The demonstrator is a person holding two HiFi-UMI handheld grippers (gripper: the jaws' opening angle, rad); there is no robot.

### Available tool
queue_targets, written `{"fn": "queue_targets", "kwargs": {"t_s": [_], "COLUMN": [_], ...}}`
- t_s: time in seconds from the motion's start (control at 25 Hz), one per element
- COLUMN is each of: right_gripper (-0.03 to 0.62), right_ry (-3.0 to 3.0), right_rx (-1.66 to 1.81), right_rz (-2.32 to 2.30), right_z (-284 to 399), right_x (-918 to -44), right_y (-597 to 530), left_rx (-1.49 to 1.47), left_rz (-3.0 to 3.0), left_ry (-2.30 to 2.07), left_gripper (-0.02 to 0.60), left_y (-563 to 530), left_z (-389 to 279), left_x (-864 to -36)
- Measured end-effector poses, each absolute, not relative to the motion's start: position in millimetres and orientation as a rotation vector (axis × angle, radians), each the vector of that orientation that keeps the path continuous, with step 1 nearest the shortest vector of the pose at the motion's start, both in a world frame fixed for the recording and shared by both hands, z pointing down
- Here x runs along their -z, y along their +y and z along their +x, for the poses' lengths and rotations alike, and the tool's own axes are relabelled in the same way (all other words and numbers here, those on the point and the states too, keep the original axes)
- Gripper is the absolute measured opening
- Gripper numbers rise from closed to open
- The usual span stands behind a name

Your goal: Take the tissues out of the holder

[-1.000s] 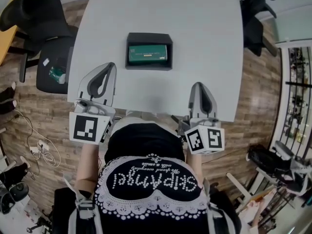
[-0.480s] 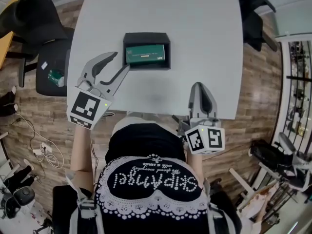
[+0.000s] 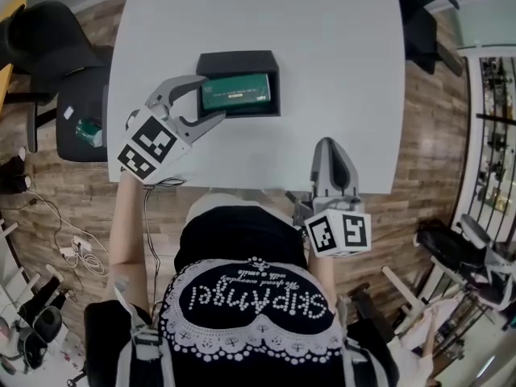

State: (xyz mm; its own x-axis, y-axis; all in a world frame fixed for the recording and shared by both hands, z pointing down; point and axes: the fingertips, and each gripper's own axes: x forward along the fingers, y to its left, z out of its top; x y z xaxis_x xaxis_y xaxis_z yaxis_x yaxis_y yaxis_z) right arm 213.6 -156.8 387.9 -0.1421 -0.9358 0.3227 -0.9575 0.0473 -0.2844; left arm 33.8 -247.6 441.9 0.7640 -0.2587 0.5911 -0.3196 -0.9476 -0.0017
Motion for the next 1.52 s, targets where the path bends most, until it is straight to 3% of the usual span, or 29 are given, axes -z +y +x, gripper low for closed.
{"fn": "queue_targets", "kwargs": {"t_s": [1.0,1.52], "right_gripper": [0.035,0.035], "right_ry": [-2.12,-2.12], "right_rx": [-0.776,-0.783], "right_rz": [2.043,2.031], "right_z": [224.4,226.2], "right_x": [-413.2,-413.4], "right_y": [-174.0,-178.4], "left_rx": [-1.503,-1.545], "left_rz": [2.625,2.583], "left_ry": [-0.141,-0.119], "left_gripper": [0.325,0.327], "left_y": [-259.9,-260.5], "left_z": [39.8,44.3], "left_x": [-575.6,-586.8]}}
